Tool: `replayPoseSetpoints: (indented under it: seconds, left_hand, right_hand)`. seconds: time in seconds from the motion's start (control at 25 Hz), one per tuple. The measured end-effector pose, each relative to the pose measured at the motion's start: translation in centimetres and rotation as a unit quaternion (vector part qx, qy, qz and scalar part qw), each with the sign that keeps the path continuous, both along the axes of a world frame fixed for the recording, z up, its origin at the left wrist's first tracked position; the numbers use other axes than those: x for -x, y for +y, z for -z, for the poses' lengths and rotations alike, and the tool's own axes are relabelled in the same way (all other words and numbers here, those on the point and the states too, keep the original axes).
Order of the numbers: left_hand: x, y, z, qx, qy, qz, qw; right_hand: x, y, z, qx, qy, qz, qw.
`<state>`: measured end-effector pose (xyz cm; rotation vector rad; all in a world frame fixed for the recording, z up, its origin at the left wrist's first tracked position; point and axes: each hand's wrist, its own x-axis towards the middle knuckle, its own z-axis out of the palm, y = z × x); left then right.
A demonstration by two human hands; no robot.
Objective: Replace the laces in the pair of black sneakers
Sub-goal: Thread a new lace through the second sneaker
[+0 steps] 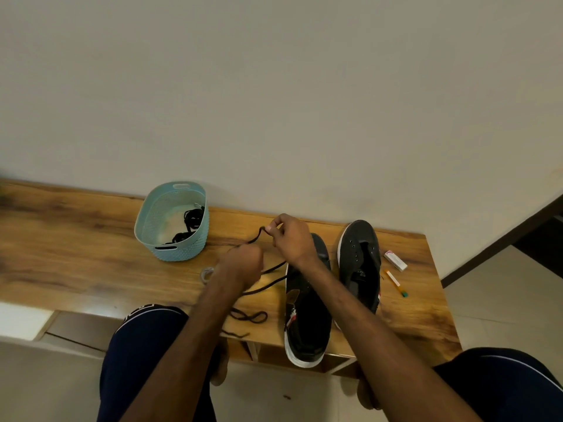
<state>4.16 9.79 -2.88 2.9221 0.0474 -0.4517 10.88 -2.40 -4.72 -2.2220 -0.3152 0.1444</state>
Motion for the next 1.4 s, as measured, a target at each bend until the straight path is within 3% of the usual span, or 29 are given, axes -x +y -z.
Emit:
replayPoseSetpoints:
  seconds: [0.08, 0.12, 0.16, 0.24, 0.4, 0.6, 0.72, 0.84, 1.0, 1.12, 1.24, 1.4]
  left_hand:
    - [-0.9, 0.2, -0.7, 0.135, -0.218, -0.034, 0.966]
    - [-1.4, 0.1, -0.9, 0.206, -0.239, -0.027, 0.948]
    - [-1.9, -0.2, -1.1, 0.254, -0.215, -0.010, 0.943]
    - [-2.2, -1.2, -1.6, 0.265, -0.149, 0.011, 0.952]
    - [-2.8, -1.7, -2.3, 0.158, -0.163, -0.017, 0.974]
    - [-2.5, -2.4, -2.0, 0.090, -0.148, -0.007, 0.985]
    - [-2.7, -4.1, -1.3, 0.234, -0.108, 0.074, 0.963]
    - [-3.2, -5.5, -1.3, 0.384, -0.108, 0.053, 0.915]
    - [-3.7, -5.3, -0.5, 0.400, -0.103, 0.001, 0.911]
    - [-4.0, -5.5, 0.8, 0.366, -0.114, -0.034, 0.923]
    - [-3.9, -6.1, 1.7, 0.393, -0.087, -0.105, 0.909]
    - [-3.5, -7.3, 2.1, 0.312, -0.110, -0.077, 0.941]
  right_hand:
    - [-0.4, -1.3, -0.9, -0.021, 0.003, -0.032, 0.999]
    - [-0.4, -1.8, -1.3, -0.026, 0.007, -0.054, 0.998]
    - [-0.3, -2.3, -1.4, -0.027, 0.008, -0.076, 0.997]
    - [-0.1, -3.5, -1.7, -0.025, 0.022, -0.099, 0.995]
    - [0.6, -6.1, -1.6, -0.065, 0.085, -0.058, 0.993]
    - [1.4, -9.5, -2.2, -0.051, 0.078, -0.080, 0.992]
    - [1.7, -10.1, -2.9, -0.050, 0.034, -0.076, 0.995]
    - [1.2, -10.2, -3.3, -0.044, 0.012, -0.043, 0.998]
    - [1.3, -10.7, -3.1, -0.060, 0.011, -0.016, 0.998]
    - [1.6, -10.7, -2.6, 0.060, 0.070, -0.031, 0.995]
    - [2.6, -10.7, -1.9, 0.226, 0.178, -0.097, 0.953]
    - [3.5, -10.8, -1.7, 0.238, 0.197, -0.112, 0.944]
